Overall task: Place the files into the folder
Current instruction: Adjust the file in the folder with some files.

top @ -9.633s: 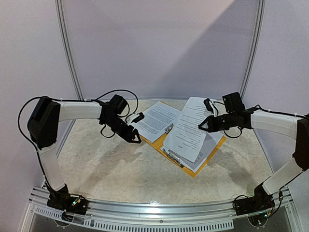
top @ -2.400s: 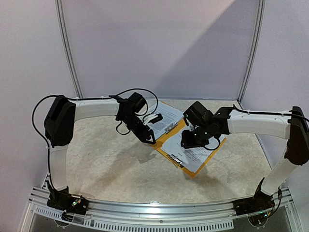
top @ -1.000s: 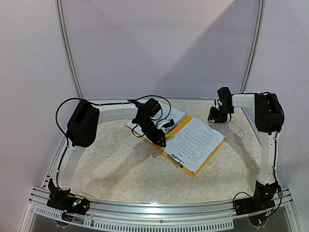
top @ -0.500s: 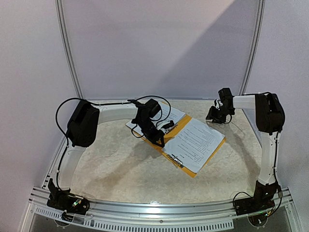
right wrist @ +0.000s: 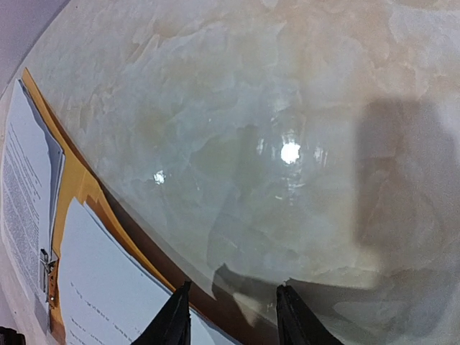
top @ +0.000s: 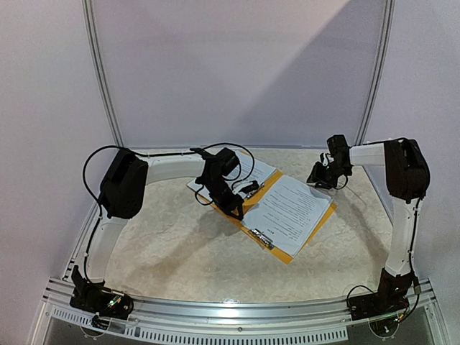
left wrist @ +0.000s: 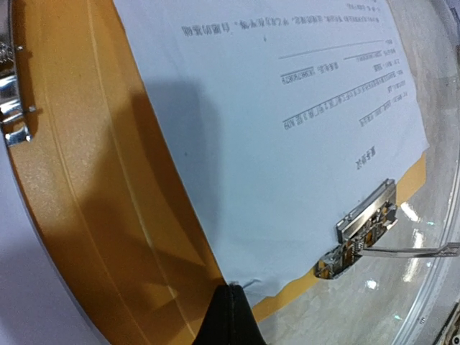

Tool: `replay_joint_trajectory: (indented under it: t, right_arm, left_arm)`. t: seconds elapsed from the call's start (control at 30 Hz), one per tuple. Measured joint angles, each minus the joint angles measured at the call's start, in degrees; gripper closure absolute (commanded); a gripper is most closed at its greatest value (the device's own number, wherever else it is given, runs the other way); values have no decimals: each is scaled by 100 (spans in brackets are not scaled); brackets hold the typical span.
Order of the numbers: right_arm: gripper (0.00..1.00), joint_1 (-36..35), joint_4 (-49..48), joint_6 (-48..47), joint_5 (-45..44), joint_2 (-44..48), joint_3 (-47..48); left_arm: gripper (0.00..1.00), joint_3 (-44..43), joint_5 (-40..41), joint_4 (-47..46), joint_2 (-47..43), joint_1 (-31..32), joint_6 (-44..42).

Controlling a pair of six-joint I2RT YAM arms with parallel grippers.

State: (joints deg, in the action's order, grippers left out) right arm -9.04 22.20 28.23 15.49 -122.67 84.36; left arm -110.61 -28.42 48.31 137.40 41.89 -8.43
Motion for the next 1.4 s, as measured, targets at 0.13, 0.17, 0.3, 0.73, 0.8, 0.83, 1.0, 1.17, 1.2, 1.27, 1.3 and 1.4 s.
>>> replay_joint_trajectory:
  t: [0.13, 0.17, 0.3, 0.73, 0.8, 0.83, 1.0, 1.17, 1.2, 1.27, 1.3, 1.4]
  right_arm:
    - [59, -9, 7, 4, 4, 116, -166]
    - [59, -11, 15, 4, 4, 146, -203]
    - [59, -24, 22, 11, 4, 245, -345]
    - [58, -46, 90, 48, -68, 632, -839]
    - [58, -50, 133, 48, -127, 662, -855]
    - [57, -52, 170, 44, -157, 675, -857]
    - [55, -61, 380, -2, -321, 710, -824]
    - [54, -66, 605, -57, -603, 800, -804]
    - [53, -66, 649, -70, -651, 835, -804]
    - [53, -66, 715, -114, -739, 905, -807]
    - [53, -66, 732, -133, -756, 935, -809]
    - [53, -66, 743, -160, -793, 1010, -815]
  left_arm:
    - [100, 0, 44, 33, 0, 0, -35]
    - [100, 0, 46, 42, 0, 0, -44]
    - [100, -15, 70, 52, 0, 0, -101]
    - [100, -205, 116, 101, 26, 11, -208]
    - [100, -208, 131, 105, 50, 11, -212]
    - [100, -210, 144, 111, 63, 11, -221]
    - [99, -214, 199, 170, 92, 13, -249]
    - [97, -221, 212, 188, 96, 13, -256]
    - [97, -221, 212, 192, 96, 13, -258]
    - [95, -225, 214, 197, 94, 13, -271]
    - [94, -225, 216, 199, 96, 13, -275]
    - [90, -225, 227, 214, 96, 13, -308]
